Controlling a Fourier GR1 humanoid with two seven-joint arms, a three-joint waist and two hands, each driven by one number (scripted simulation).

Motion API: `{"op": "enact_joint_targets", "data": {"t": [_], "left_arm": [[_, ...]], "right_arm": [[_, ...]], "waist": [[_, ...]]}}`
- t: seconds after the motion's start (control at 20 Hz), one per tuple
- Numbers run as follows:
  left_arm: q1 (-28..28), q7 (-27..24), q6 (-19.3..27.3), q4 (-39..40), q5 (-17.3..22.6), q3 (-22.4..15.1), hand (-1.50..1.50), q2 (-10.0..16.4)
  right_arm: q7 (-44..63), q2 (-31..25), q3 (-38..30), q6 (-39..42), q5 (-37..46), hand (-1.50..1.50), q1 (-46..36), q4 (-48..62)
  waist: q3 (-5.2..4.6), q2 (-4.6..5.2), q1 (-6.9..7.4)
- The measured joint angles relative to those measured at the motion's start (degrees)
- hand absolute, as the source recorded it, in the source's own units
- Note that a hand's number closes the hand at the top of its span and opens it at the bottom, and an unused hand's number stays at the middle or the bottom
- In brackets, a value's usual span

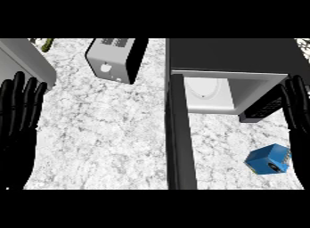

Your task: Pick up the milk, place it into the microwave and close the microwave

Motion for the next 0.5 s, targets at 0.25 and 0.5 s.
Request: {"op": "enact_joint_targets", "data": {"t": [0.25,0.5], "left_arm": [[2.2,1.4,0.6,-2.9,-1.1,-0.1,-1.5,0.1],[6.4,5.0,1.7,-4.9,0.7,-2.8,-1.5,-2.9]], "right_arm": [[3.7,2.9,-0.2,-8.5,8.2,-1.5,-0.2,-2.5],[10.9,4.8,3.4,-16.2,9.6,-1.5,-0.8,-5.2]], "waist": [[1.24,0.56,-0.64],[1.61,0.75,-0.83]]}}
